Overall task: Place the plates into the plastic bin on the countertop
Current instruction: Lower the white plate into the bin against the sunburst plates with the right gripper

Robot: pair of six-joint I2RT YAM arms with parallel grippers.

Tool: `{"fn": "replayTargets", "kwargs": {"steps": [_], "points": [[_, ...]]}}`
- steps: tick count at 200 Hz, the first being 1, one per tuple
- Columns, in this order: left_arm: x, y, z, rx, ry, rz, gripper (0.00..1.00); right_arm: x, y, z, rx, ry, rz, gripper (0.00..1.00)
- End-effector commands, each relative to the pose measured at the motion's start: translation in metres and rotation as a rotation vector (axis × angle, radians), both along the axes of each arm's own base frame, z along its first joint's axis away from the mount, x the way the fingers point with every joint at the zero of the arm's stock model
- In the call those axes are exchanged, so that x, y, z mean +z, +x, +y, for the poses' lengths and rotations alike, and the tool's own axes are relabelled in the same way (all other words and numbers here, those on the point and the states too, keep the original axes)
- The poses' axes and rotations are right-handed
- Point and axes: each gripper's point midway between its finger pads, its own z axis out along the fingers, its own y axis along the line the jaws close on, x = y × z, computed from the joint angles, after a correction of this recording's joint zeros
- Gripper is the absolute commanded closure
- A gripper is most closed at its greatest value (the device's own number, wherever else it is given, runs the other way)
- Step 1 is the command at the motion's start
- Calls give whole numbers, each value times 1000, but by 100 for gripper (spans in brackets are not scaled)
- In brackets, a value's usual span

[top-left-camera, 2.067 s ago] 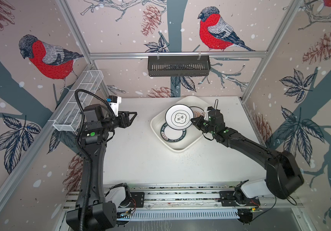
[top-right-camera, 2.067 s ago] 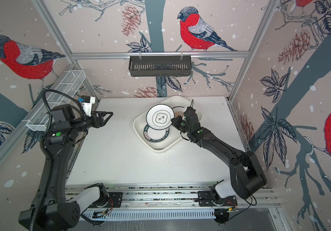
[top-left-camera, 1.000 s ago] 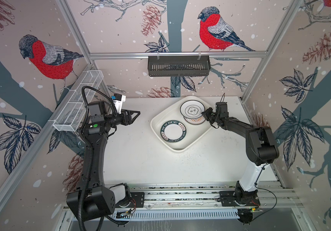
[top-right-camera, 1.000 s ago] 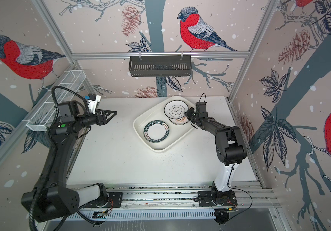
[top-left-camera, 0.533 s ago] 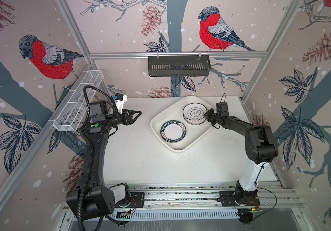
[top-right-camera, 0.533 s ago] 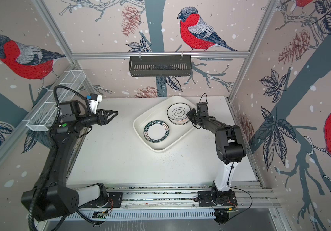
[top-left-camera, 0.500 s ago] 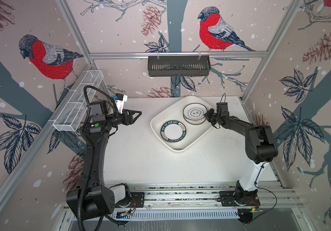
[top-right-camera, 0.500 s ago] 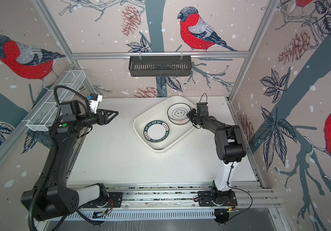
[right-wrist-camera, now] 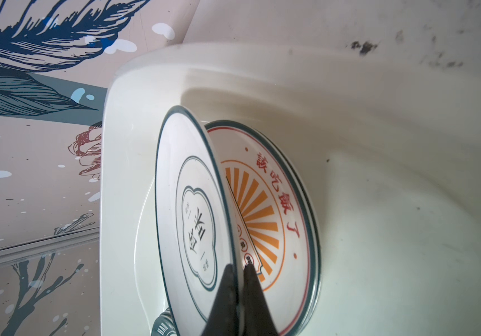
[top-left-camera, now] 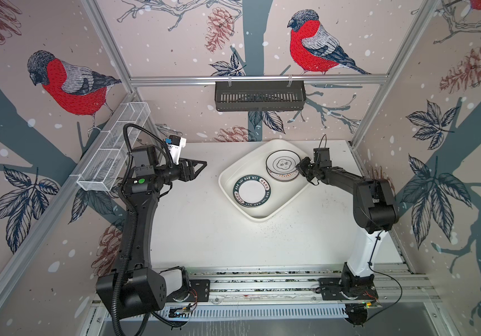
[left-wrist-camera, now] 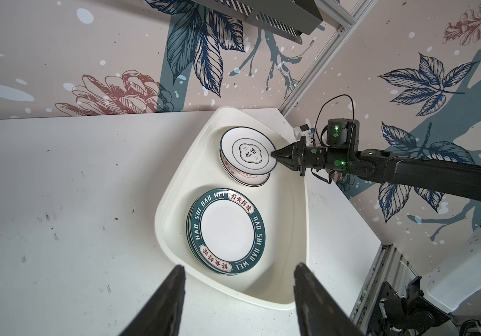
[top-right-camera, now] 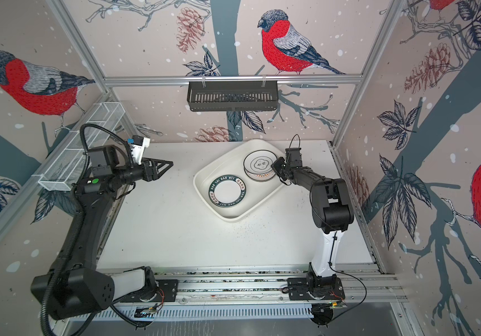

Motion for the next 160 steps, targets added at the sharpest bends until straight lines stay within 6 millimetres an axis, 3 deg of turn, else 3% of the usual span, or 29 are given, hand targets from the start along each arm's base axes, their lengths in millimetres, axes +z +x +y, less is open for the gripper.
{"fn": "replayTargets", "kwargs": {"steps": [1,160], "points": [[7,2,0,-5,9,-39,40,-5,-1,-3,9,-17,17,97],[9,2,-1,-6,19,-48,40,-27,-7,-9,4,-36,72,91]]}}
